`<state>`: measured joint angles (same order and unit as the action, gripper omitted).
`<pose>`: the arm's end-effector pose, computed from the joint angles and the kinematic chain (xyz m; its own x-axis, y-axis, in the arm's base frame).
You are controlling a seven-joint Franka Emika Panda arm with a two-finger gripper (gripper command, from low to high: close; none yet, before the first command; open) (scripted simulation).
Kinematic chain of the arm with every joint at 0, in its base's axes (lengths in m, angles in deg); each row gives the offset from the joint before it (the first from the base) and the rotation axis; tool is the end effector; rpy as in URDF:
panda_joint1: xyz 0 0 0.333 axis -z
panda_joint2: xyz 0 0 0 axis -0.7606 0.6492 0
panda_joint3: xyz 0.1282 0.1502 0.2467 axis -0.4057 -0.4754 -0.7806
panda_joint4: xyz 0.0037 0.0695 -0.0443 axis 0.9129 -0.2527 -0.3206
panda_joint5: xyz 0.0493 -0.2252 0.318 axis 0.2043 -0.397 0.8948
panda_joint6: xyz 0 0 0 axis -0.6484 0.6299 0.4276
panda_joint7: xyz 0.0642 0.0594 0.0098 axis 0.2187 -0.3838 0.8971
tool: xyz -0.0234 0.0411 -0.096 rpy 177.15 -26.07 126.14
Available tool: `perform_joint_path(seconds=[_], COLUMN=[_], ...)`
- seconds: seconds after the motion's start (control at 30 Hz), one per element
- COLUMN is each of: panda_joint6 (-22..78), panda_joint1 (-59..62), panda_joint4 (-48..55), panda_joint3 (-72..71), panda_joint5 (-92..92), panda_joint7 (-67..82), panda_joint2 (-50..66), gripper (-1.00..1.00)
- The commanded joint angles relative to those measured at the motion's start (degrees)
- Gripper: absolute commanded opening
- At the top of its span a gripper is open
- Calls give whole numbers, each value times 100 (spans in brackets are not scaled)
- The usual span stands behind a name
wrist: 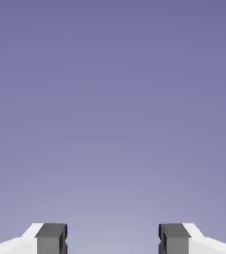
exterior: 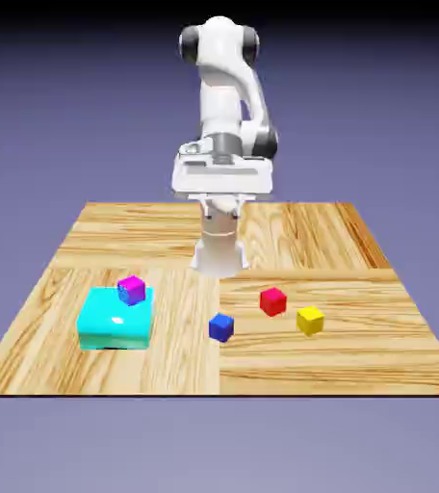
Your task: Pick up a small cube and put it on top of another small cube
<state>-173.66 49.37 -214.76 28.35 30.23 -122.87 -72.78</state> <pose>0.3852 0.0145 0.4632 0.5296 -0.6679 0.5229 -0.4592 -0.7440 -0.4854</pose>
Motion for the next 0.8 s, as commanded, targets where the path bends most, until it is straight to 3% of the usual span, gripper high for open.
perform_joint_path(seconds=[0.0,0.77], panda_joint6=[122,2936], panda_joint1=[44,1060], panda_joint4=[-9,-212], panda_joint3=[-208,-4984], panda_joint5=[239,5724], panda_joint7=[69,1643], panda_joint2=[-120,-2867], gripper=[0,0])
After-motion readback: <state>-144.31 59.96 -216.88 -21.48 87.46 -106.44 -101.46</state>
